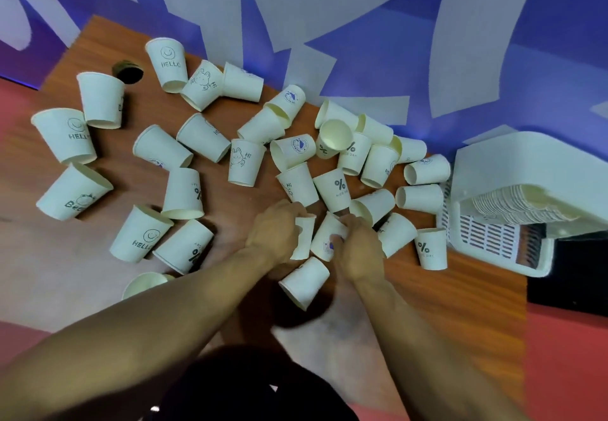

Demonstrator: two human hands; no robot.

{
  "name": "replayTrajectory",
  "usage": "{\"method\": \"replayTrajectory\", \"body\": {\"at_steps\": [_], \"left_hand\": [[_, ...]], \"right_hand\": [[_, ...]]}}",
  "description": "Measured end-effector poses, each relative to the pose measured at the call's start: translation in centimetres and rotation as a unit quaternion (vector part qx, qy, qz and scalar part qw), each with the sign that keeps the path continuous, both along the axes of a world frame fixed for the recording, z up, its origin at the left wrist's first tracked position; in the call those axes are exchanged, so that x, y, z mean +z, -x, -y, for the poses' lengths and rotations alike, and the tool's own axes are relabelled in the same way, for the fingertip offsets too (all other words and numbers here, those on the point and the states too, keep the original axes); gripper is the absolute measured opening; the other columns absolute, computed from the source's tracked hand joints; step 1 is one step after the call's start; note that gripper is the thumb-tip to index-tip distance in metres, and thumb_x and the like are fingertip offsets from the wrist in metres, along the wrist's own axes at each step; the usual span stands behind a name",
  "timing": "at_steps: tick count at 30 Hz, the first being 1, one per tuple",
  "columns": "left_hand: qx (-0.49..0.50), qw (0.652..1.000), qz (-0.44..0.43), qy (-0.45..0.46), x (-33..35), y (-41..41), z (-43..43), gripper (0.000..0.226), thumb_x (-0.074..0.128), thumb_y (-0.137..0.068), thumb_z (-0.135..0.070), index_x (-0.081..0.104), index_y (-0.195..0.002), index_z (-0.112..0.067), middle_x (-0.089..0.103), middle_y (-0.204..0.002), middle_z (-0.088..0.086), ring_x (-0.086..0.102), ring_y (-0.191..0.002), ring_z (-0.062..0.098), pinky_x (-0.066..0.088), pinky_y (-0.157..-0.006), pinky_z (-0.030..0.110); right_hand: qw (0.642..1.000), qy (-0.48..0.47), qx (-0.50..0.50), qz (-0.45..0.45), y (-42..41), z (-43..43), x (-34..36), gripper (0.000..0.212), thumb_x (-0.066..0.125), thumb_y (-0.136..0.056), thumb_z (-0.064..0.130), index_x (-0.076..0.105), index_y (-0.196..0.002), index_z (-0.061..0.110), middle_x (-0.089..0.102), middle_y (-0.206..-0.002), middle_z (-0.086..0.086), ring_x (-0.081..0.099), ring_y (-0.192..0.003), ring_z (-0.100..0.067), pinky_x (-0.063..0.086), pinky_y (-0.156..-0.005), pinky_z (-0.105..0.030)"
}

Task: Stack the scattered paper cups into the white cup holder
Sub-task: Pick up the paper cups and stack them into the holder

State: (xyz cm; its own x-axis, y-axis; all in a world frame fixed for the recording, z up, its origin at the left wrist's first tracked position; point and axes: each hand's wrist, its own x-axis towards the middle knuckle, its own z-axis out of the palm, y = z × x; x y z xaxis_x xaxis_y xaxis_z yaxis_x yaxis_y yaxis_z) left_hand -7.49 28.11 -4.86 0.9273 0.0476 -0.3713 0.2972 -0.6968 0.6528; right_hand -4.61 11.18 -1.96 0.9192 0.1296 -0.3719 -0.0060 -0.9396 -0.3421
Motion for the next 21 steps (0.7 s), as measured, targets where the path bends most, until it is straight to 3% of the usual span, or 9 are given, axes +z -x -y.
{"method": "replayTrajectory", "body": {"at_steps": [4,8,10,14,21], "left_hand": [[0.039,0.999,0.008,0.013,1.6,0.5,0.8,0.020,0.061,-0.090,-0.017,0.069,-0.108,-0.023,0.069,-0.112,0.003,0.065,-0.096,0.022,0.052,-0.082,0.034],[0.021,0.986,0.107,-0.124,5.0,1.4,2.4,0.017,0.057,-0.094,-0.026,0.070,-0.105,-0.024,0.068,-0.100,0.001,0.063,-0.098,0.020,0.037,-0.074,0.026],[0.023,0.974,0.146,-0.172,6.6,2.0,3.7,0.021,0.056,-0.095,-0.028,0.071,-0.110,-0.025,0.068,-0.105,0.001,0.058,-0.102,0.022,0.039,-0.083,0.030],[0.015,0.948,0.194,-0.252,8.6,1.9,8.2,0.015,0.064,-0.088,-0.026,0.073,-0.101,-0.028,0.070,-0.095,-0.001,0.052,-0.090,0.027,0.040,-0.072,0.038],[-0.037,0.941,0.280,-0.186,11.2,-1.3,20.5,0.015,0.064,-0.085,-0.024,0.070,-0.099,-0.026,0.069,-0.092,-0.003,0.061,-0.086,0.025,0.042,-0.074,0.040]], "right_hand": [[0.999,-0.011,0.021,0.034,0.2,1.3,1.1,0.034,0.056,-0.092,0.023,0.058,-0.125,0.017,0.065,-0.114,-0.006,0.060,-0.105,-0.024,0.046,-0.083,-0.033],[0.994,-0.027,0.048,0.096,0.4,3.6,2.9,0.027,0.058,-0.091,0.027,0.062,-0.117,0.018,0.066,-0.105,-0.004,0.060,-0.100,-0.025,0.046,-0.080,-0.035],[0.988,-0.041,0.051,0.142,0.5,5.4,4.1,0.023,0.061,-0.089,0.026,0.065,-0.110,0.019,0.066,-0.099,-0.004,0.059,-0.098,-0.025,0.043,-0.072,-0.032],[0.969,-0.059,0.060,0.231,0.4,10.1,6.4,0.013,0.069,-0.083,0.024,0.068,-0.093,0.017,0.067,-0.083,-0.005,0.056,-0.090,-0.025,0.043,-0.063,-0.031],[0.954,-0.065,0.030,0.290,-0.4,22.7,8.1,0.012,0.074,-0.075,0.016,0.065,-0.082,0.015,0.065,-0.072,-0.006,0.059,-0.068,-0.032,0.043,-0.061,-0.036]]}}
